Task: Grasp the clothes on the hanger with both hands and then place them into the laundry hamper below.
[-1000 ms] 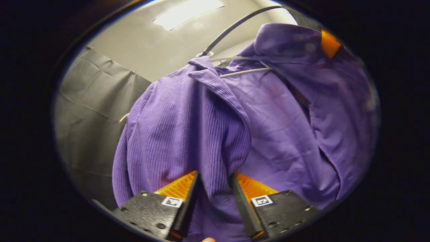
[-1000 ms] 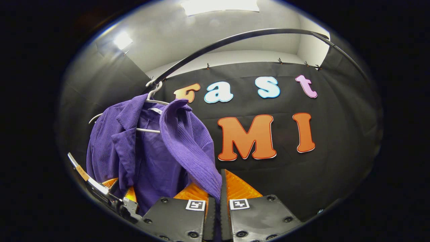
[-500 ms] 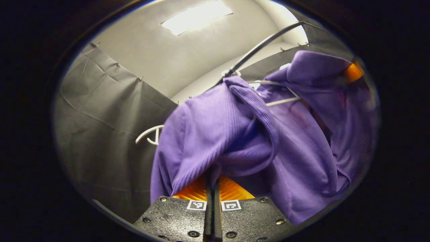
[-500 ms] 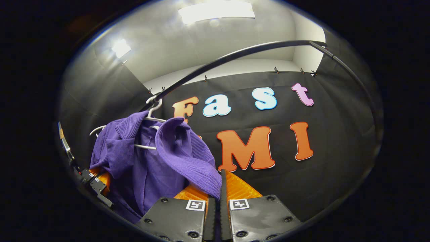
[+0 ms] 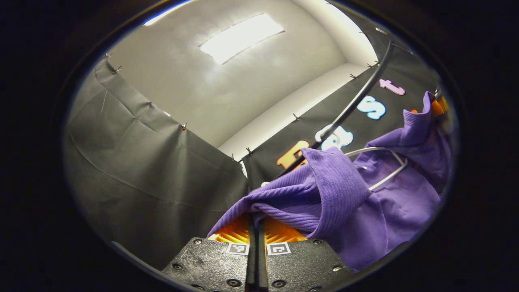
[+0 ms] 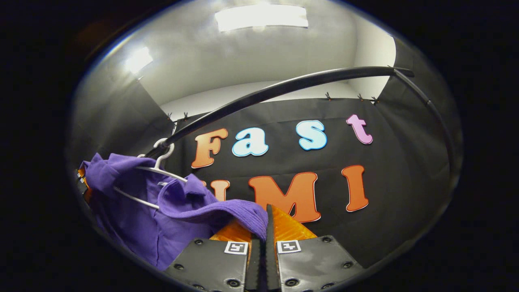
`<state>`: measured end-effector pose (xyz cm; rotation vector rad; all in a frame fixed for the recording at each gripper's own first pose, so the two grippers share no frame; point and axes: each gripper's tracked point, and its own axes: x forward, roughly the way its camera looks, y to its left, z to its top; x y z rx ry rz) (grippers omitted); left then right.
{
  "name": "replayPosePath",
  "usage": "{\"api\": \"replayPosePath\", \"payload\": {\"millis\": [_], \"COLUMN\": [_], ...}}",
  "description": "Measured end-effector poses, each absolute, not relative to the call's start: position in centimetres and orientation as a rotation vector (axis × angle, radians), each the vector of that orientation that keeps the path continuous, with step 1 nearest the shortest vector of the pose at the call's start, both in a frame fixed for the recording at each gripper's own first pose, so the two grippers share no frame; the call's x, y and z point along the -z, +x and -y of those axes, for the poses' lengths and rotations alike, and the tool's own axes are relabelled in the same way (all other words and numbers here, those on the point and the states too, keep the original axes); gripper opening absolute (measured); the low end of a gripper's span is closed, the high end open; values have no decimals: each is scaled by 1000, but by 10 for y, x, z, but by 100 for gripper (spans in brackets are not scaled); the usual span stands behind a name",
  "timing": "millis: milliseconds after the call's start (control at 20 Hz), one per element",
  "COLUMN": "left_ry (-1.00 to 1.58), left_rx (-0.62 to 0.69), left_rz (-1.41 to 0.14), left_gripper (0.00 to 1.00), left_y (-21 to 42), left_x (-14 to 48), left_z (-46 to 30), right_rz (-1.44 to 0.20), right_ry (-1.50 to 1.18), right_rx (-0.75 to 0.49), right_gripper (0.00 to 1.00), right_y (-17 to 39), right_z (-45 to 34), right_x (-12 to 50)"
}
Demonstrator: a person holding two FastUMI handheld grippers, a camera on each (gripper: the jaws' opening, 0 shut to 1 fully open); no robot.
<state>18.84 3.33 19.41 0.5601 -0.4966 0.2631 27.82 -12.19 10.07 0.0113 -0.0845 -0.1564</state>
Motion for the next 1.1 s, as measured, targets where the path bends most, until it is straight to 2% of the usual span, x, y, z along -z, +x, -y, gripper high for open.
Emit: {"api": "replayPosePath", "payload": {"millis": [100,150,200,300,700,750,900,950,1100], "left_ry": [507,495,500,495,290,276,220,208,187], "left_rx": [-295,-306,-318,-319,-298,-308,-309,-316,-307], "left_rz": [486,477,464,430,214,198,143,143,140], "left_gripper": [0,0,0,0,2,5,2,0,2], "left_y": [193,198,206,225,272,271,268,266,262], "left_x": [-207,-210,-211,-203,-125,-115,-86,-79,-74], "left_z": [-57,-65,-75,-86,-127,-135,-149,-155,-157], "right_rz": [96,94,94,73,-4,-8,-2,-4,-33], "right_ry": [55,80,105,135,150,142,91,92,78], "right_rx": [191,205,216,245,287,287,288,286,278], "right_gripper": [12,7,12,13,13,13,13,13,13], "right_y": [296,304,314,335,414,420,434,434,438], "right_z": [140,149,158,175,202,199,193,189,186], "right_x": [-112,-114,-116,-110,-53,-48,-36,-30,-11]}}
